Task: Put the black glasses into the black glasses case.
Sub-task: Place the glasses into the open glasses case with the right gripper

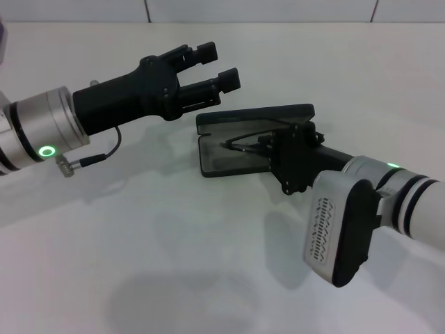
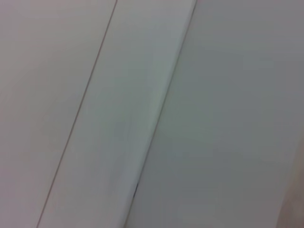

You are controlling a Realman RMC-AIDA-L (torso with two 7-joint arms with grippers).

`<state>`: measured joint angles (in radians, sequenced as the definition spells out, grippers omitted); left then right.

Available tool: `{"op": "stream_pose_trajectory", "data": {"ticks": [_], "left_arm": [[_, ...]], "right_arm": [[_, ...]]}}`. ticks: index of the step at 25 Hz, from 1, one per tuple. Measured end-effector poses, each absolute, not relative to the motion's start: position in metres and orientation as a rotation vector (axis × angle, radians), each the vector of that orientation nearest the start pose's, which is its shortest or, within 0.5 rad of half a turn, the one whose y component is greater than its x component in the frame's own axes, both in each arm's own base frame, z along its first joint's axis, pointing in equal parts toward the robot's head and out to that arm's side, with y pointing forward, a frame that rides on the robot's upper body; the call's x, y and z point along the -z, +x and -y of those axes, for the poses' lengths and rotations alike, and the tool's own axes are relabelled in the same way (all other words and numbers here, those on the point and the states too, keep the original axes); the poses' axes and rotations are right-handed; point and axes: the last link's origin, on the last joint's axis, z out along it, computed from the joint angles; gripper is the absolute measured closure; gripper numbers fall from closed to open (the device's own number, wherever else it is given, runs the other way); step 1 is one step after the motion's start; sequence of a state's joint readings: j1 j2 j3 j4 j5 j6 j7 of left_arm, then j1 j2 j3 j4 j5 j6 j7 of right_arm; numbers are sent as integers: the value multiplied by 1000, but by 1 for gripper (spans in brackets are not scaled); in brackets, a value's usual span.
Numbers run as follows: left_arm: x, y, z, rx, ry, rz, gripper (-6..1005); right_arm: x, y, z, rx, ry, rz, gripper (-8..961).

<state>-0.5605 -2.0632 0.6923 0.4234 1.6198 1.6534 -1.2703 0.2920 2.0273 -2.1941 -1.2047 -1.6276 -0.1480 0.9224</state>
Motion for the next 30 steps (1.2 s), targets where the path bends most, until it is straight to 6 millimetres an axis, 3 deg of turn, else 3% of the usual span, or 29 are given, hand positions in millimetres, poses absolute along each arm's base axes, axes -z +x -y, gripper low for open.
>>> {"op": "stream_pose_trajectory", "data": {"ticks": [14, 19, 30], "left_arm": [[-1, -229, -331, 1265, -2526, 609, 157], [2, -228, -330, 1273, -2527, 614, 157], [5, -228, -331, 1272, -2517, 637, 158]], "right_arm": [[121, 175, -321, 113, -2283, 715, 840], [120, 178, -323, 110, -2287, 673, 797], [127, 176, -310, 45, -2373, 662, 733]]}}
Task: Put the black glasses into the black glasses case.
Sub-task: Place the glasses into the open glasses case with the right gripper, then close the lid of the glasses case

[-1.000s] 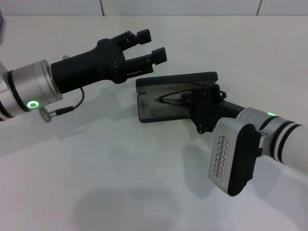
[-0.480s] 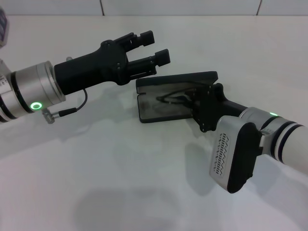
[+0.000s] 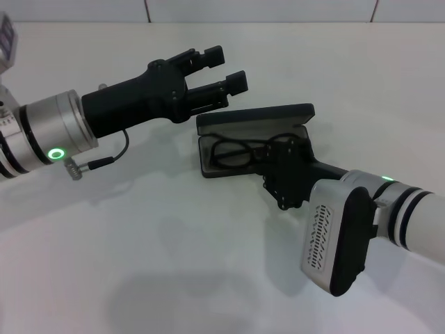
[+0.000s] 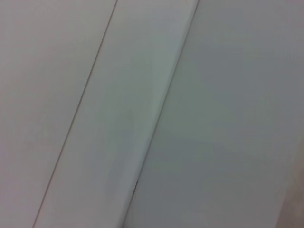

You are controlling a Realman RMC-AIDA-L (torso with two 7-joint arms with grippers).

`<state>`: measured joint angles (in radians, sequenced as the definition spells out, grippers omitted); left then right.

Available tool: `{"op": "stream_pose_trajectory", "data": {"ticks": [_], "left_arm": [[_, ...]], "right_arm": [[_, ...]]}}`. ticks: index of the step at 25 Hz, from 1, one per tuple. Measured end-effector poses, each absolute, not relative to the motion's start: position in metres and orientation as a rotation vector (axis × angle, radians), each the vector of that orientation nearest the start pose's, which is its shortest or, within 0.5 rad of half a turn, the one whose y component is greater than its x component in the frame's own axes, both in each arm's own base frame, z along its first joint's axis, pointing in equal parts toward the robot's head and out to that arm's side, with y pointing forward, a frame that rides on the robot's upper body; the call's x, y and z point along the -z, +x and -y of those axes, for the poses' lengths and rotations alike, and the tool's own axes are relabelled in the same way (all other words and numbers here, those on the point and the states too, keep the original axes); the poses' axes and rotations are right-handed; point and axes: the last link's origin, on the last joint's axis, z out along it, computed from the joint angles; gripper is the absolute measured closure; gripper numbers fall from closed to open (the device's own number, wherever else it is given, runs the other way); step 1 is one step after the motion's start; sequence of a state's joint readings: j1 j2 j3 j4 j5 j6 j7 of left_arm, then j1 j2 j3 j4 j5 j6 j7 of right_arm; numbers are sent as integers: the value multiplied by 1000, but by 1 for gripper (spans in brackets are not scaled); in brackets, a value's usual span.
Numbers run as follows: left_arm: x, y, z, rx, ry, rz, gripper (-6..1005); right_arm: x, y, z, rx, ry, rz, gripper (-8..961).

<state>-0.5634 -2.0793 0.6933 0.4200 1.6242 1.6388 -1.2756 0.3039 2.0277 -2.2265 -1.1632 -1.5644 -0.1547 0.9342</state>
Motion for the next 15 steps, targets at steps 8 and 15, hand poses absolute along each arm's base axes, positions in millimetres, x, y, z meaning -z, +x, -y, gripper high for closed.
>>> {"op": "stream_pose_trajectory", "data": {"ticks": [8, 15], "left_arm": [[5, -233, -332, 1255, -2494, 673, 158], [6, -239, -340, 1200, -2456, 754, 158]], "right_arm": [[114, 169, -309, -63, -2392, 544, 715], [56, 200, -309, -486, -2640, 273, 699]]}}
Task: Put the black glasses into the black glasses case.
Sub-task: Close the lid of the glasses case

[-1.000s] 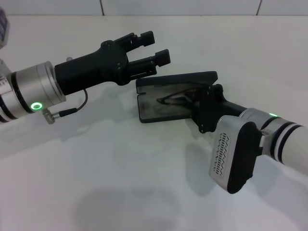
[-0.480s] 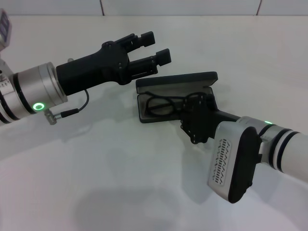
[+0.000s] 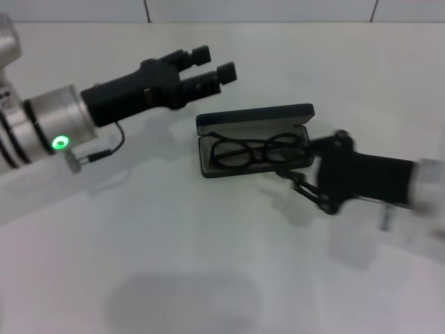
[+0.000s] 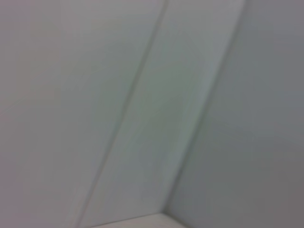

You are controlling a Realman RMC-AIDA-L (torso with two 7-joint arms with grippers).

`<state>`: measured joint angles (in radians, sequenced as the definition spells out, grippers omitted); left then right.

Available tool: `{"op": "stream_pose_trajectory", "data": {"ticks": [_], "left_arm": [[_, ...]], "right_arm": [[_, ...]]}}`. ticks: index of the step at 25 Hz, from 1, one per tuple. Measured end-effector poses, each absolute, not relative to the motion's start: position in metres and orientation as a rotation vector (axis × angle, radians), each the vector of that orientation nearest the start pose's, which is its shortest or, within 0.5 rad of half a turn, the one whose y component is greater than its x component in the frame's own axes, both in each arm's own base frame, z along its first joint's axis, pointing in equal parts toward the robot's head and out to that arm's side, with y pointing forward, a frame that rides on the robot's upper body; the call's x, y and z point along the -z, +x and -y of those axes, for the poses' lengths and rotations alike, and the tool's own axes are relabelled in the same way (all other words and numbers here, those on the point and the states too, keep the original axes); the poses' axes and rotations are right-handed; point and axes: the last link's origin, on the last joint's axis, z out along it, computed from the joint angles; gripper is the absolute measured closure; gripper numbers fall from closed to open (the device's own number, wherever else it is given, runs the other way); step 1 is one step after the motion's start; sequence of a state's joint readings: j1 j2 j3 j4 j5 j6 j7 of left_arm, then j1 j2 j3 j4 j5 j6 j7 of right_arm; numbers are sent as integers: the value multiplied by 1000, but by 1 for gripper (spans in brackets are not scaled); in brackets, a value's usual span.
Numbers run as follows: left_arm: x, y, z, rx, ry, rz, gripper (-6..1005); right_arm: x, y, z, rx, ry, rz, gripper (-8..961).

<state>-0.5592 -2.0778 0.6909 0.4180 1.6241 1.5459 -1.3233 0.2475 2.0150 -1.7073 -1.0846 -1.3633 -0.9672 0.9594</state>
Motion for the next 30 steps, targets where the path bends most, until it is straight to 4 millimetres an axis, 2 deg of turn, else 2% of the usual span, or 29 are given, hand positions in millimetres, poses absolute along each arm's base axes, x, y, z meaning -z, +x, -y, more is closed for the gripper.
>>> {"op": "stream_pose_trajectory", "data": {"ticks": [1, 2, 3, 4, 7, 12, 14, 18, 25, 30], "left_arm": [[8, -237, -352, 1153, -2437, 798, 158], [10, -234, -363, 1111, -2425, 826, 158], [10, -234, -363, 1111, -2425, 826, 158], [14, -230, -376, 1042, -2425, 859, 158], [22, -226, -393, 899, -2447, 900, 158], [42, -213, -416, 638, -2486, 860, 158], [49, -210, -420, 561, -2499, 840, 158], [62, -209, -422, 430, -2520, 806, 159], [78, -212, -407, 346, -2617, 752, 159], [80, -225, -389, 403, -2651, 685, 159]], "right_arm": [[56, 200, -309, -486, -2640, 273, 697], [31, 220, -308, -665, -2719, 135, 695], [25, 227, -308, -721, -2728, 80, 692], [17, 235, -307, -803, -2741, 11, 690], [3, 251, -306, -986, -2725, -170, 683], [7, 257, -302, -995, -2703, -226, 672], [10, 257, -300, -986, -2698, -223, 590], [13, 258, -299, -969, -2707, -225, 426], [14, 258, -299, -966, -2706, -223, 382], [17, 256, -304, -947, -2703, -221, 363]]}}
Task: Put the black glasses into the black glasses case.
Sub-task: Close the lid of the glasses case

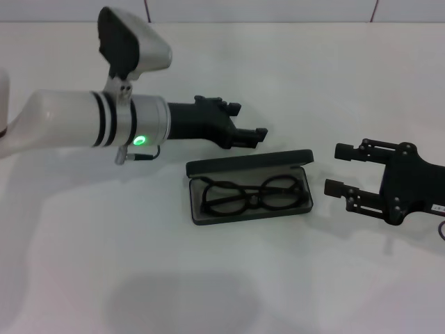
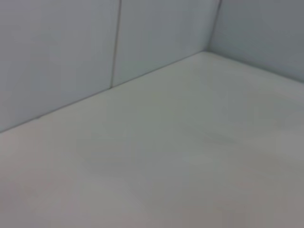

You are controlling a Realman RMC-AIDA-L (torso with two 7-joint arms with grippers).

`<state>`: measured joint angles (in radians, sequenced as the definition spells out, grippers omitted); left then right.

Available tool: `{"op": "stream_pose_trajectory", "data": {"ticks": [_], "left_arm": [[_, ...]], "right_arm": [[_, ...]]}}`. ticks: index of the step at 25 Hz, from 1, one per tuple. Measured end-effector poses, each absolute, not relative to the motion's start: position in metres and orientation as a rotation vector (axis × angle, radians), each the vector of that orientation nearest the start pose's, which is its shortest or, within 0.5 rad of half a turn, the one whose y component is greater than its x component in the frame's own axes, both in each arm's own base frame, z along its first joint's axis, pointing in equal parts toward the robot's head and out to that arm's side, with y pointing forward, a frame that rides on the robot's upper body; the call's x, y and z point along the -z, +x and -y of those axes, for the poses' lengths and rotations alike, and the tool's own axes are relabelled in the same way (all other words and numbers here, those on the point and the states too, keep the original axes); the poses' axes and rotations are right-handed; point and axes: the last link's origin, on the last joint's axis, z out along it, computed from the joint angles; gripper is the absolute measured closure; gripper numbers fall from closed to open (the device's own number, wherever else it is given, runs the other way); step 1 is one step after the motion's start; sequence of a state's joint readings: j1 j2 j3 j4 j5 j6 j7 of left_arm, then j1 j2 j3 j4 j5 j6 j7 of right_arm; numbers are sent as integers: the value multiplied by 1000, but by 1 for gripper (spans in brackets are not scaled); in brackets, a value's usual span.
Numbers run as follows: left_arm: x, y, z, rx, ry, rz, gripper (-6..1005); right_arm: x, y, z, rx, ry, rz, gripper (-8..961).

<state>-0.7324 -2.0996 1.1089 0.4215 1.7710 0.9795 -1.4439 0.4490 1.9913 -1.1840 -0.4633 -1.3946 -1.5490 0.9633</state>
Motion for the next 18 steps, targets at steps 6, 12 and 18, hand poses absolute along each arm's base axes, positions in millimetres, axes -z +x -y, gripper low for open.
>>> {"op": "stream_pose_trajectory", "data": {"ticks": [6, 12, 18], "left_arm": [[81, -231, -379, 448, -2650, 630, 191], [68, -220, -381, 644, -2600, 623, 196], [62, -213, -379, 668, -2650, 661, 202]], "right_arm": [[19, 250, -309, -939, -2700, -207, 363], [20, 247, -312, -919, -2721, -176, 363], [13, 254, -312, -898, -2711, -177, 363]]}}
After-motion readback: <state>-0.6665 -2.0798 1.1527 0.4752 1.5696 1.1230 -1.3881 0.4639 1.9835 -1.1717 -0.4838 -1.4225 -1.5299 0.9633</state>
